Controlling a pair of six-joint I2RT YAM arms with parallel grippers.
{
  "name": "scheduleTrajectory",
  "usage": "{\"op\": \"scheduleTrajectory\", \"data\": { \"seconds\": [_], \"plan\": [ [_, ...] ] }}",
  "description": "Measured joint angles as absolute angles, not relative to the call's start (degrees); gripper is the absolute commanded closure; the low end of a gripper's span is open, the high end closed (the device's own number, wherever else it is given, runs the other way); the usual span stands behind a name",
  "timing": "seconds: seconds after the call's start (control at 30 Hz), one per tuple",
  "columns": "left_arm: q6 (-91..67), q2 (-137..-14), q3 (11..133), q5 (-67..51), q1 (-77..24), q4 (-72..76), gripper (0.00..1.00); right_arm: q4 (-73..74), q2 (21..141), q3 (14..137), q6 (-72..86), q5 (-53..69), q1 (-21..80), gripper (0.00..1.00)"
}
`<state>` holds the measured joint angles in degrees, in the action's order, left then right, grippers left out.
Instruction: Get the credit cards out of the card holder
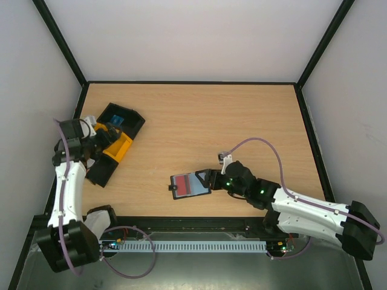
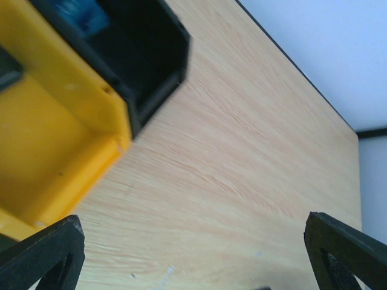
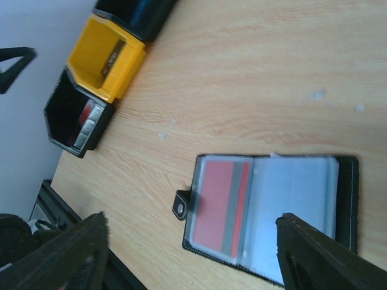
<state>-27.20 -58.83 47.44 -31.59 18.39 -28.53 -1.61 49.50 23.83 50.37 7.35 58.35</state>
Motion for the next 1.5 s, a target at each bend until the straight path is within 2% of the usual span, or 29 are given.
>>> {"op": "scheduleTrajectory", "data": {
  "seconds": [0.13,0.27,0.47,0.7,0.93,1.1,1.5],
  "plan": [
    [-28.1,-54.3,45.4,-31.5,11.4,-28.6,0.0,-1.7,52.4,23.0,51.3,7.6,58.3,0.5],
    [-29.5,-52.5,43.6,-30.3,4.0,-28.6,0.0,-2.6,55.7,22.9,52.4,8.1,58.3,0.6],
    [-32.9,-52.4,41.6,-28.2,-6.3,-25.9,0.01,-3.8,61.9,22.9,53.5,9.1,58.4,0.64],
    [-42.2,-52.0,32.3,-25.9,-22.1,-13.5,0.01,-7.3,67.4,22.9,54.4,10.3,59.0,0.67],
    [-51.7,-62.6,25.4,-25.0,-35.6,1.6,0.0,-10.3,70.1,22.8,55.0,10.9,59.0,0.69],
    [-54.8,-70.8,25.1,-25.7,-39.1,10.3,0.0,-13.3,71.5,22.6,55.5,11.5,59.1,0.71],
    [-59.3,-73.5,20.8,-26.4,-43.1,20.6,0.0,-18.8,77.8,22.2,56.4,13.1,59.3,0.73]
  ]
}}
